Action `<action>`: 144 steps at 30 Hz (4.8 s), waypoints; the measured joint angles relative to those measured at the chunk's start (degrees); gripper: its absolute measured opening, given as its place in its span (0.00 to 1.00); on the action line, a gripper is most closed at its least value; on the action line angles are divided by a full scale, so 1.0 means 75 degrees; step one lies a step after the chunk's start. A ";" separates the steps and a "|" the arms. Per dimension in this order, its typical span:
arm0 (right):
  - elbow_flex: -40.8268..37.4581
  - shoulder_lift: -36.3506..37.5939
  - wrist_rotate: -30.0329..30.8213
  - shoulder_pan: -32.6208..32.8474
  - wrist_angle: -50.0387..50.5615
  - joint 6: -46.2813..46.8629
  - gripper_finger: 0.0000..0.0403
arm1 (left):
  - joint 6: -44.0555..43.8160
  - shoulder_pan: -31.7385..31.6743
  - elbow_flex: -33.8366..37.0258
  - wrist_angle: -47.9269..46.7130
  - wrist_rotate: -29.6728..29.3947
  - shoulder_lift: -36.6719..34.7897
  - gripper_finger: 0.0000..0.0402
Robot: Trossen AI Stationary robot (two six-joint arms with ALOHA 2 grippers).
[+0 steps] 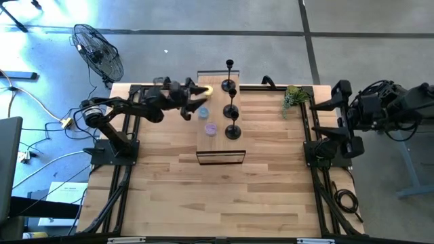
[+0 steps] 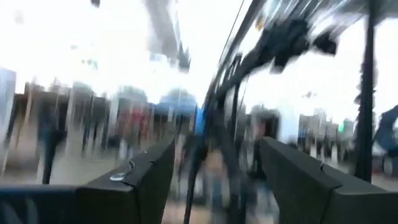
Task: Pick & Place candle stick holders
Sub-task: Return to Home Position
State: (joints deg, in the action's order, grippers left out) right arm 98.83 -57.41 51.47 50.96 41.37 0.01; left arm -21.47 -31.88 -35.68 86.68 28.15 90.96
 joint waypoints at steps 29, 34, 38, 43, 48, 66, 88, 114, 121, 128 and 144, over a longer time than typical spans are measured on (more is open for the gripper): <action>0.0000 -0.0058 0.4413 0.0000 0.0116 -0.1035 0.63 | -0.0114 -0.0050 -0.0670 -1.0124 -0.0771 -0.8291 0.56; 0.0000 -0.0058 0.3624 0.0000 0.0119 -0.1011 0.63 | 0.0572 -0.0049 -0.0667 -1.2529 -0.0277 -0.9971 0.46; 0.0000 -0.0058 0.3011 0.0000 0.0193 -0.1010 0.62 | 0.0685 -0.0049 -0.0670 -1.3849 -0.1249 -1.1278 0.33; 0.0000 -0.0073 0.2873 0.0000 0.0240 -0.1183 0.50 | 0.0695 -0.0050 -0.0661 -1.5316 -0.1820 -1.2092 0.06; 0.0003 0.0070 0.2946 0.0006 -0.0305 -0.1953 0.25 | 0.0643 -0.0055 -0.0316 -1.5595 -0.1755 -1.2030 0.04; -0.0822 0.2395 0.1314 0.0009 0.2653 0.0166 0.00 | -0.1504 0.0075 0.4521 -0.9087 -0.1453 -1.2027 0.00; -0.8536 0.6244 0.0753 0.0009 -0.3044 -0.1034 0.00 | -0.0170 0.2995 0.4599 -1.0322 -0.4719 -1.1307 0.00; -1.3088 0.7586 -0.1405 -0.0723 -0.6651 0.0212 0.00 | -0.0423 0.3456 0.4616 -1.0197 -0.4771 -1.1045 0.00; -1.3100 0.7583 -0.2689 -0.2048 -0.6654 0.0163 0.00 | -0.0447 0.3456 0.4616 -1.0245 -0.5068 -1.1042 0.00; -1.3100 0.7556 -0.3696 -0.3421 -0.6636 0.0207 0.00 | -0.0541 0.3456 0.4616 -1.0258 -0.5070 -1.1042 0.00; -1.3100 0.7548 -0.5762 -0.5672 -0.6274 0.0898 0.00 | -0.0256 0.3453 0.4616 -1.0148 -0.4832 -1.1042 0.00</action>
State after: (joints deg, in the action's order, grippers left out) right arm 0.58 -0.80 8.25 8.42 -5.69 6.74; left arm -23.39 -5.98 -1.06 10.57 -8.09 8.14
